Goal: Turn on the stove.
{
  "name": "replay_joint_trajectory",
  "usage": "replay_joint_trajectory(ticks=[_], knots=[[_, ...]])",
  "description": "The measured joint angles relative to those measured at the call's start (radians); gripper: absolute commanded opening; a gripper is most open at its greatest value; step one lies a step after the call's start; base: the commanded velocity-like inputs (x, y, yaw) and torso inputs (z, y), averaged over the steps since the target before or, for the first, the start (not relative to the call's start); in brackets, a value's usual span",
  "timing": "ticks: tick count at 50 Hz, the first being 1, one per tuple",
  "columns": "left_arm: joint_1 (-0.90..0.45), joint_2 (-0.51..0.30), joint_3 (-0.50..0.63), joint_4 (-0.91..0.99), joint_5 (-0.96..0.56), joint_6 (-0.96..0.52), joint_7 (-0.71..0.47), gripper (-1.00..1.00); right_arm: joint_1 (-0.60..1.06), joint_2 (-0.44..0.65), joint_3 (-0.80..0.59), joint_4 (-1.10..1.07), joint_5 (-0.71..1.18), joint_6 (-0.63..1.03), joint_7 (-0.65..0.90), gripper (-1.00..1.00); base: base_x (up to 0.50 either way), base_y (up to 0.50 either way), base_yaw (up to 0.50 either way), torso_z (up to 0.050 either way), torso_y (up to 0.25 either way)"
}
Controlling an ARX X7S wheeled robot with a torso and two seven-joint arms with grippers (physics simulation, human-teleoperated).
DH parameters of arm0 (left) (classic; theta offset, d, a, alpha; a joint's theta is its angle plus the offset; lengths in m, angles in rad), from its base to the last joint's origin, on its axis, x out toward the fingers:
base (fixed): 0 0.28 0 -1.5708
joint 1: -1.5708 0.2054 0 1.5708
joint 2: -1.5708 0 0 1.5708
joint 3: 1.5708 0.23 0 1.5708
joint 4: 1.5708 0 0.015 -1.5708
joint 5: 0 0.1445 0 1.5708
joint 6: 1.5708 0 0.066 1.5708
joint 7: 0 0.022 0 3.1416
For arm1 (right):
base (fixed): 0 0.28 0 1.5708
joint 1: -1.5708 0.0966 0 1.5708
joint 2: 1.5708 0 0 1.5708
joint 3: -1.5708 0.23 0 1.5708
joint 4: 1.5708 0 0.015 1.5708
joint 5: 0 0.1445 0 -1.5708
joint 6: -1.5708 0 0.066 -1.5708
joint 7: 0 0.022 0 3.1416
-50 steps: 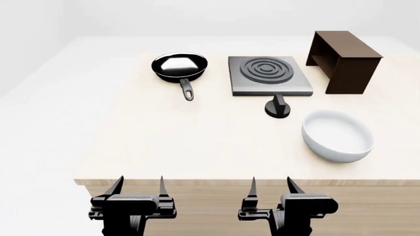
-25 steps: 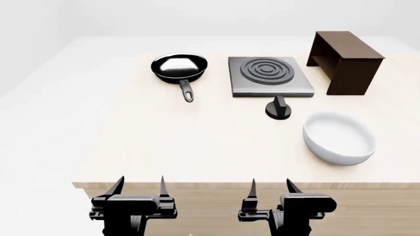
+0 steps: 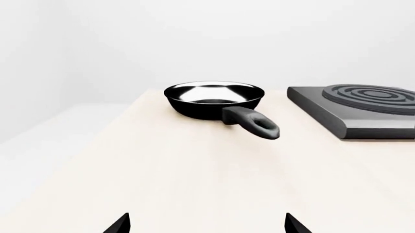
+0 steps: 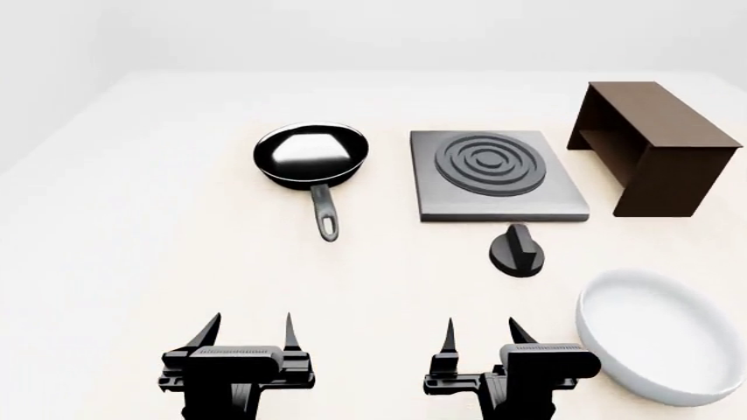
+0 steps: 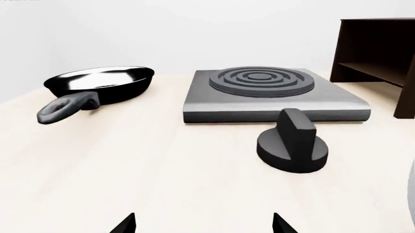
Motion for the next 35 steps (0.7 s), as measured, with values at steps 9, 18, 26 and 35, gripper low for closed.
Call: replay_joint_trajectory(ticks=[9, 18, 26, 35], knots=[[-0.001, -0.005, 0.006, 0.001, -0.004, -0.001, -0.006, 1.0, 0.0, 0.006, -0.006, -0.007, 0.007, 0.0, 0.002, 1.0, 0.5, 0.0, 0.0, 0.0, 0.0], [-0.006, -0.009, 0.011, -0.002, -0.007, 0.0, -0.01, 1.0, 0.001, 0.01, -0.015, -0.009, -0.006, -0.011, 0.017, 1.0, 0.19, 0.0, 0.0, 0.0, 0.0], [-0.005, -0.012, 0.016, -0.002, -0.01, 0.001, -0.014, 1.0, -0.005, 0.014, -0.017, -0.016, -0.001, -0.02, 0.022, 1.0, 0.0, 0.0, 0.0, 0.0, 0.0], [-0.005, -0.016, 0.021, -0.001, -0.013, 0.0, -0.02, 1.0, -0.007, 0.018, -0.021, -0.018, 0.004, -0.027, 0.027, 1.0, 0.0, 0.0, 0.0, 0.0, 0.0]])
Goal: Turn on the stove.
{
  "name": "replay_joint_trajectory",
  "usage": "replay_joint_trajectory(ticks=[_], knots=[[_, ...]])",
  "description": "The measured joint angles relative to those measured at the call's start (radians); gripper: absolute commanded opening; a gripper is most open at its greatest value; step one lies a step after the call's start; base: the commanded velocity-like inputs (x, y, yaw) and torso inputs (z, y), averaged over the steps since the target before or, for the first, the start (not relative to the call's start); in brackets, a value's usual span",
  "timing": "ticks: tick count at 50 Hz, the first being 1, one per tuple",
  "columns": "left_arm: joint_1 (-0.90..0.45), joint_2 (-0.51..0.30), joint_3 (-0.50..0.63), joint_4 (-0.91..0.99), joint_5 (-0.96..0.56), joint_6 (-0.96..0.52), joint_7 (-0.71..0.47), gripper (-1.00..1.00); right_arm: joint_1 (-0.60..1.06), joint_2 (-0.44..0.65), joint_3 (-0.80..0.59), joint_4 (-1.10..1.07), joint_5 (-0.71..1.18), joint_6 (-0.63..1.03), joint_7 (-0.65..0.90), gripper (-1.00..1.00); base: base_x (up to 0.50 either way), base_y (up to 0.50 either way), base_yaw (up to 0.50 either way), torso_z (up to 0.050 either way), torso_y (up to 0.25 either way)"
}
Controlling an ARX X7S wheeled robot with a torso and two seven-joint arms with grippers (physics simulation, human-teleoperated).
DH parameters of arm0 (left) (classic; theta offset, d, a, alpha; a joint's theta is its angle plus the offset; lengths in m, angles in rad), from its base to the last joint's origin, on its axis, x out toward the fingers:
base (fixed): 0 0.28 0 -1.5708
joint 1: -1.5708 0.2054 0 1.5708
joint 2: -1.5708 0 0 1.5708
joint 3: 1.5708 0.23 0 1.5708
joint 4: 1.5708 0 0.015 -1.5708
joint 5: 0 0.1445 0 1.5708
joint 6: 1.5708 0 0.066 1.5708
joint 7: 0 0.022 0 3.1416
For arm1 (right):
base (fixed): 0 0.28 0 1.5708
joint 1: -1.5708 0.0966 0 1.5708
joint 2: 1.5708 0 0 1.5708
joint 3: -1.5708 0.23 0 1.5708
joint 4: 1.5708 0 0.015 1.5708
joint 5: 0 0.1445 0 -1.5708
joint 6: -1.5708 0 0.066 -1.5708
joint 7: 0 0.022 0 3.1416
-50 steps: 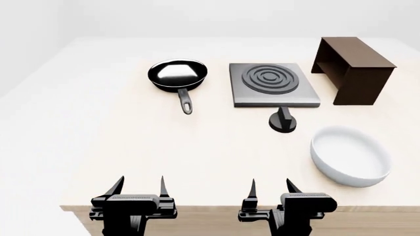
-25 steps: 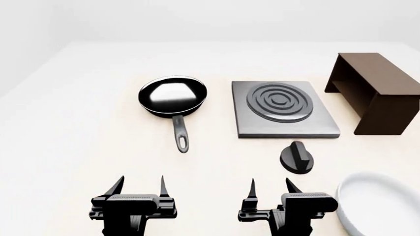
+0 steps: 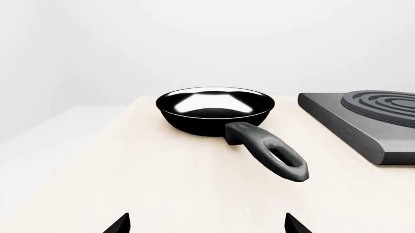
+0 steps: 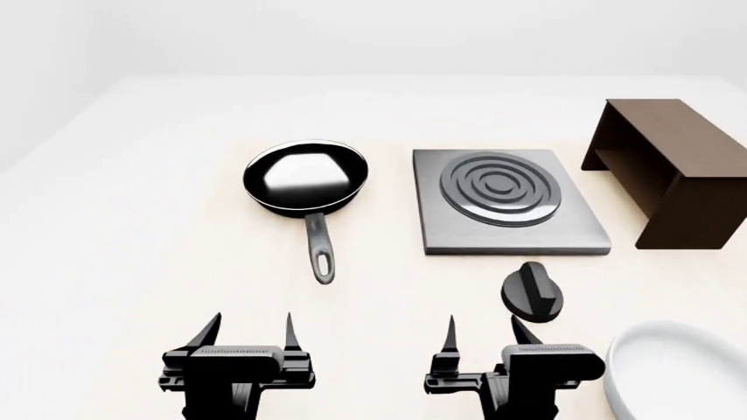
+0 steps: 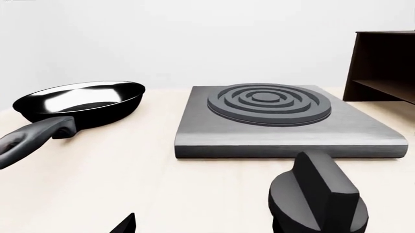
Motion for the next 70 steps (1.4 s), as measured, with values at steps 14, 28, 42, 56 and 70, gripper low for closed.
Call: replay_joint_trajectory(ticks=[14, 28, 42, 56, 70], knots=[[0.0, -0.005, 0.007, 0.005, 0.001, -0.004, -0.016, 1.0, 0.034, -0.002, 0.005, -0.023, 0.016, 0.027, 0.025, 1.0, 0.0, 0.0, 0.0, 0.0, 0.0], [-0.001, -0.01, 0.012, 0.008, -0.002, -0.005, -0.028, 1.0, 0.106, -0.011, 0.019, 0.0, 0.04, 0.062, 0.049, 1.0, 0.0, 0.0, 0.0, 0.0, 0.0], [0.003, -0.015, 0.017, 0.014, -0.006, 0.002, -0.039, 1.0, 0.178, -0.034, 0.025, 0.134, 0.051, 0.053, 0.062, 1.0, 0.0, 0.0, 0.0, 0.0, 0.0], [0.005, -0.019, 0.022, 0.012, -0.01, 0.011, -0.046, 1.0, 0.257, -0.054, 0.033, 0.271, 0.07, 0.037, 0.07, 1.0, 0.0, 0.0, 0.0, 0.0, 0.0], [0.005, -0.024, 0.028, 0.017, -0.015, 0.011, -0.054, 1.0, 0.309, -0.065, 0.042, 0.351, 0.092, 0.021, 0.08, 1.0, 0.0, 0.0, 0.0, 0.0, 0.0]])
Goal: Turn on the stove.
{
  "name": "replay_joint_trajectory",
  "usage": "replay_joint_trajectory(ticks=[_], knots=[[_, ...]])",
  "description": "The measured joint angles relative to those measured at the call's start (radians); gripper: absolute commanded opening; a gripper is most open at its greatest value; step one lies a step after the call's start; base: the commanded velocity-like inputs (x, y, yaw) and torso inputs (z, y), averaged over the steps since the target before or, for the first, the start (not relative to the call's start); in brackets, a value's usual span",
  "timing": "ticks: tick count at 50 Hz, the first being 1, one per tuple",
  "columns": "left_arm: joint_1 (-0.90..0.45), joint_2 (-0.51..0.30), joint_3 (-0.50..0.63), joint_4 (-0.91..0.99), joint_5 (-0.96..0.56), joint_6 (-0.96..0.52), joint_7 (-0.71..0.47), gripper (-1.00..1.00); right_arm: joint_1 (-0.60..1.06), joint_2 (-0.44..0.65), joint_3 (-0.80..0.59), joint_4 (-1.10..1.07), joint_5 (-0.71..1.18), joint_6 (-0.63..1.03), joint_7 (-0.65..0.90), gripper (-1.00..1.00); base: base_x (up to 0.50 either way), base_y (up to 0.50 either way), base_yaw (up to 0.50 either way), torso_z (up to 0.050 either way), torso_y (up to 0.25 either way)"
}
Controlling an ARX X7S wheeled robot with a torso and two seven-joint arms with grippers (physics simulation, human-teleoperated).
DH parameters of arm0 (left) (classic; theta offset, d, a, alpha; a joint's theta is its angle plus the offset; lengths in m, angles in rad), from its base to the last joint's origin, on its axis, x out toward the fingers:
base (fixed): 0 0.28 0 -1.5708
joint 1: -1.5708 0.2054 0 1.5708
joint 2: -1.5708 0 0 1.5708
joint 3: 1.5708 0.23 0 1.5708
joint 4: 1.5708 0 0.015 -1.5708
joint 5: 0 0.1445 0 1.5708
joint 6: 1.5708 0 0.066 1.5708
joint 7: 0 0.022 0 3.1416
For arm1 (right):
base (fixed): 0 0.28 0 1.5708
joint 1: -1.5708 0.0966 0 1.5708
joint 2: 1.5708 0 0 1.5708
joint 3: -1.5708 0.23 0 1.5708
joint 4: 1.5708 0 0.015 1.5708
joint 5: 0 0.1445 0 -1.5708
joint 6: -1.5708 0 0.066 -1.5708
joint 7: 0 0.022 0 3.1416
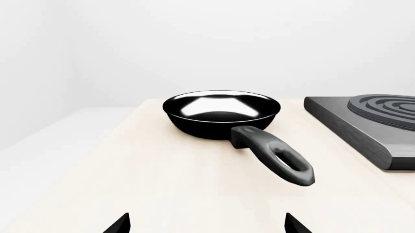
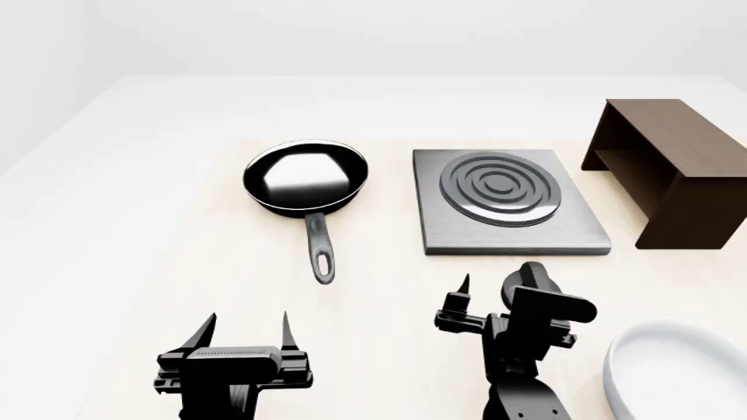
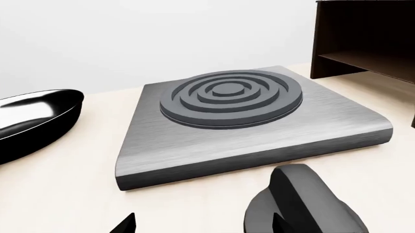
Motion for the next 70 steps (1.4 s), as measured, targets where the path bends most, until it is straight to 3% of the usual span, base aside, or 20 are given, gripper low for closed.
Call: replay_joint_trajectory(ticks=[53, 70], knots=[[-0.004, -0.017, 0.022, -0.004, -0.017, 0.01, -0.02, 1.0, 0.16, -0.027, -0.014, 0.346, 0.028, -0.124, 0.005, 1.0, 0.0, 0.0, 0.0, 0.0, 0.0], [-0.005, -0.022, 0.028, -0.002, -0.022, 0.009, -0.028, 1.0, 0.168, -0.027, -0.01, 0.366, 0.056, -0.144, 0.014, 1.0, 0.0, 0.0, 0.0, 0.0, 0.0]])
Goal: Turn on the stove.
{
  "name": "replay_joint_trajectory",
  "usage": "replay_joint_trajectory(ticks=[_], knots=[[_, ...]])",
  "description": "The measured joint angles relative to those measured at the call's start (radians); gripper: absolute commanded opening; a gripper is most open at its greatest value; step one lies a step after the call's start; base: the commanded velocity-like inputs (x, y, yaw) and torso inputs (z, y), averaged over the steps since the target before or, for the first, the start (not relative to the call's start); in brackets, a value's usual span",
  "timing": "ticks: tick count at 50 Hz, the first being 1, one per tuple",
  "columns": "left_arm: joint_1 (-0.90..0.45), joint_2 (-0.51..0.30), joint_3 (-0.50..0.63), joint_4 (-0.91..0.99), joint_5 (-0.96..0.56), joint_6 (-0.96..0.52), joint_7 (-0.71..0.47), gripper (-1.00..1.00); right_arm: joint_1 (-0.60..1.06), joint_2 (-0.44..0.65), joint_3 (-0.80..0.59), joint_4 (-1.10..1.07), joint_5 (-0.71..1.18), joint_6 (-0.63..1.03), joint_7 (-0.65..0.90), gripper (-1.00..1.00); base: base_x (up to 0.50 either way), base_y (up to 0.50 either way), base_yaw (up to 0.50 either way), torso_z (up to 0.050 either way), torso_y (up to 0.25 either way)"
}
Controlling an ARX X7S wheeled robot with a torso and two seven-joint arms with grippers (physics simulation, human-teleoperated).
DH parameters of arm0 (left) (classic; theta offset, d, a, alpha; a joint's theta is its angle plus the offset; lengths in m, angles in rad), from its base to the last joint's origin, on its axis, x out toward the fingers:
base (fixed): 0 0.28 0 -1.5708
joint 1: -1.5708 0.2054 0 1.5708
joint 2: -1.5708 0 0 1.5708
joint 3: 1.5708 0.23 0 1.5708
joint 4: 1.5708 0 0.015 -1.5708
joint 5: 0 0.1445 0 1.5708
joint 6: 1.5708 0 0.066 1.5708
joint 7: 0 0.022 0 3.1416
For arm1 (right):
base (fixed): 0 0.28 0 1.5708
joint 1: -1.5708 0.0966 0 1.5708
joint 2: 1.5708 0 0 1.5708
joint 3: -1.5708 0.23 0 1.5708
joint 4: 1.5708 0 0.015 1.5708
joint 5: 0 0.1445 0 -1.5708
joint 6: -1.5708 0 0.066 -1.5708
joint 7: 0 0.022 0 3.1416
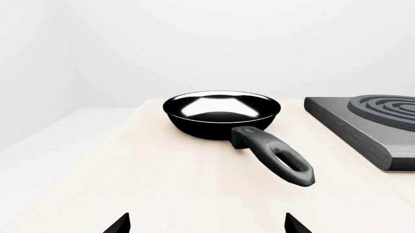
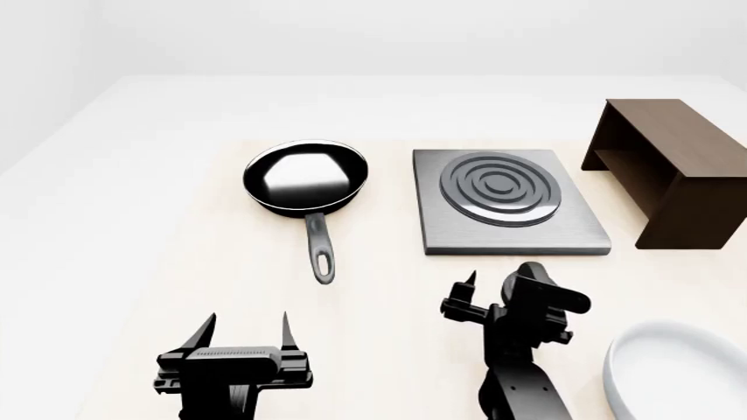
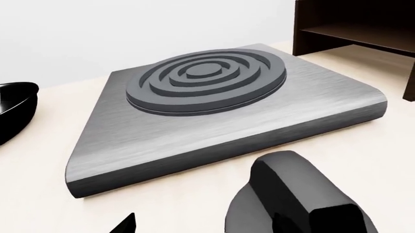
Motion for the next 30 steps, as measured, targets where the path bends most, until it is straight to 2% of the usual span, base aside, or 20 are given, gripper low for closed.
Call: replay_joint_trajectory(ticks=[30], knots=[[-0.003, -0.01, 0.012, -0.003, -0.009, 0.007, -0.01, 1.0, -0.017, -0.023, 0.03, -0.026, 0.081, -0.05, 0.069, 1.0, 0.0, 0.0, 0.0, 0.0, 0.0]])
